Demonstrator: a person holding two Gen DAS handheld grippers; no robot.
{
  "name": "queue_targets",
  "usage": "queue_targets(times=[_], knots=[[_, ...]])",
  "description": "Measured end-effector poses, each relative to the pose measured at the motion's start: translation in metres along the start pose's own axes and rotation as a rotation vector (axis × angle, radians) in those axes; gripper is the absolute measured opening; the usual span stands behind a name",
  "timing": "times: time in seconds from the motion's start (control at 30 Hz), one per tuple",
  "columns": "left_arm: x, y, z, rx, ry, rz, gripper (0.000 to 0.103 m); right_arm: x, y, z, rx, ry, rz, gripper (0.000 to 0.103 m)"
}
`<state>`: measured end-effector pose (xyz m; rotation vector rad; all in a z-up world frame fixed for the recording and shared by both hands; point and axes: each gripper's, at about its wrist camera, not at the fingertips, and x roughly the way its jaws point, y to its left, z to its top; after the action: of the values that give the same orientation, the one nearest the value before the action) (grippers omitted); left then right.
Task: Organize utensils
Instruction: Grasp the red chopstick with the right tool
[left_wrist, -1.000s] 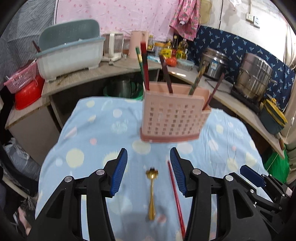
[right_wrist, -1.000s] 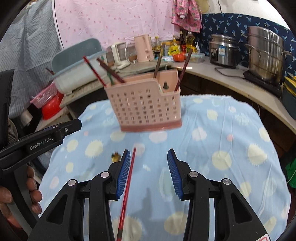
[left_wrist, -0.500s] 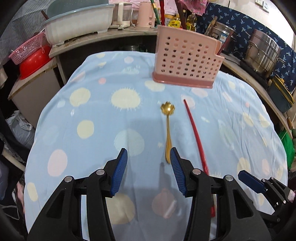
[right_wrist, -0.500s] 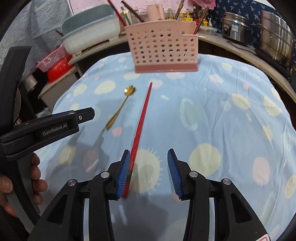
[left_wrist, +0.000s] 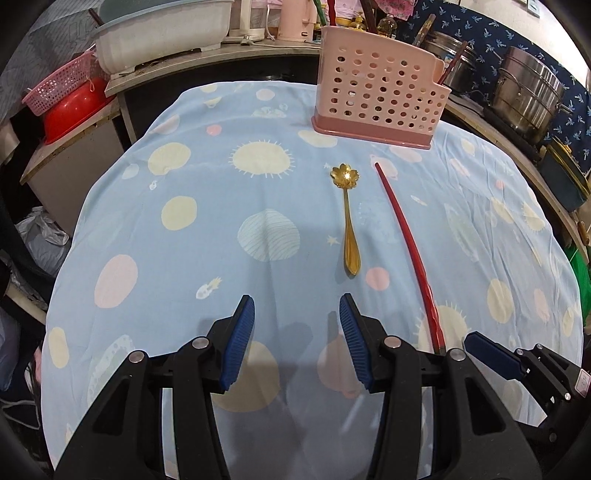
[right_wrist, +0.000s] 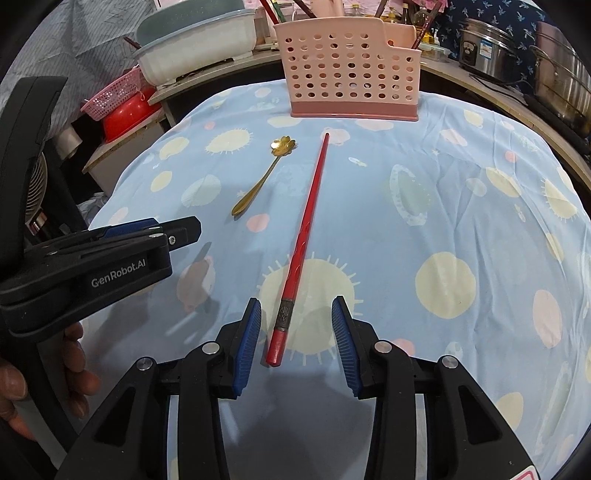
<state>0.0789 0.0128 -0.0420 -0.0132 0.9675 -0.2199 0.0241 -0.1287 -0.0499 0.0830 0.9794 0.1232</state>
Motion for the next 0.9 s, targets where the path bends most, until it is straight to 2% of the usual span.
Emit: queue_targets(times=[0.4, 0.67, 0.9], knots=[[0.003, -0.006, 0.000, 0.012, 0.012, -0.008, 0.046, 0.005, -0.002, -0.003, -0.014, 0.002, -0.028, 0.008], [0.003, -0.008, 0.004, 0.009, 0.015, -0.022, 0.046, 0.002, -0.015, -0.003, 0.026, -0.009, -0.034, 0.007], [0.013, -0.015, 0.014, -0.001, 0.029, -0.067, 0.046, 0.001, -0.037, 0.001, 0.093, -0.015, -0.049, 0.007]])
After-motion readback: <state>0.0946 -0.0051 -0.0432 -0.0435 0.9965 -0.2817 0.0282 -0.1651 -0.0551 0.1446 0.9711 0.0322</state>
